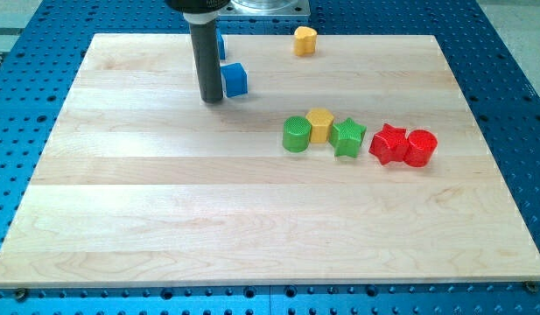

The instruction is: Move the yellow hexagon above the green circle

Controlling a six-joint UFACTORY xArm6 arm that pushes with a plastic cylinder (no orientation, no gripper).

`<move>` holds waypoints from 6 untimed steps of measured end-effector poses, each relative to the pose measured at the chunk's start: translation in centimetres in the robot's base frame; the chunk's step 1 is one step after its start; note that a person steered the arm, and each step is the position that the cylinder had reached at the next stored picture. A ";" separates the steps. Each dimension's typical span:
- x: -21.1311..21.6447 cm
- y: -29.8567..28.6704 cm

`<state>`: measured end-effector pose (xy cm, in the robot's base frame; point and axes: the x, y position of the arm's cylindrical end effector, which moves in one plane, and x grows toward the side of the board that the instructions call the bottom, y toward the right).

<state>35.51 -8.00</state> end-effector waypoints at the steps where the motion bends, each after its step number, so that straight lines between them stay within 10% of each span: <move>1: 2.9 2.0; 3: 13.6 11.2; 6: 4.8 17.7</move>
